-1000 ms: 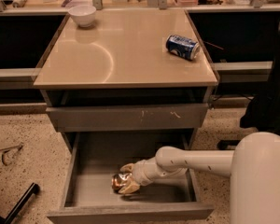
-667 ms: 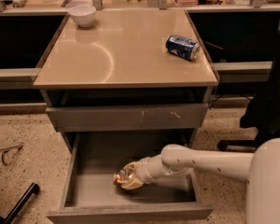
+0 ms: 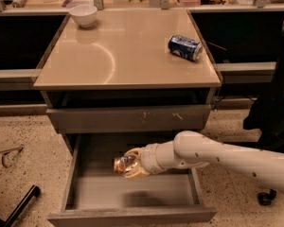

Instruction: Pick orange can from middle drawer and place on counter

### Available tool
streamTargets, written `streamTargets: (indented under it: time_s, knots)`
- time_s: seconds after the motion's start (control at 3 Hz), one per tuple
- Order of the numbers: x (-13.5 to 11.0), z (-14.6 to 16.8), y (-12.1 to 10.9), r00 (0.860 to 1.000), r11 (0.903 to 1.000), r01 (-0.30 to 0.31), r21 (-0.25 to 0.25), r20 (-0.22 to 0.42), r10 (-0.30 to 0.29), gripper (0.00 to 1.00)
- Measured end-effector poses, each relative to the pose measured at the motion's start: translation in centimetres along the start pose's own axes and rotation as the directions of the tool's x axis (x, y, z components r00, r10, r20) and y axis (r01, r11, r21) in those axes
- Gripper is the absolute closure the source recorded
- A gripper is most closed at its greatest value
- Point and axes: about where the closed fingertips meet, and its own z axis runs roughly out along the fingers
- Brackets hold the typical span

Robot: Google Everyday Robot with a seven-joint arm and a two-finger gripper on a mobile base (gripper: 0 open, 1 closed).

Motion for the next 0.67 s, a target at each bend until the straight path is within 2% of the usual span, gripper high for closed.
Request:
streamTargets:
  time_s: [0.33, 0.67]
  knots:
    - [-0.8, -0.7, -0.2, 1.0, 1.0, 0.008, 0.005, -0.005, -0.008, 1.0]
    - [-6.2, -4.1, -0.8, 0.998, 0.9978, 0.065, 0.016, 0.005, -0.065, 1.0]
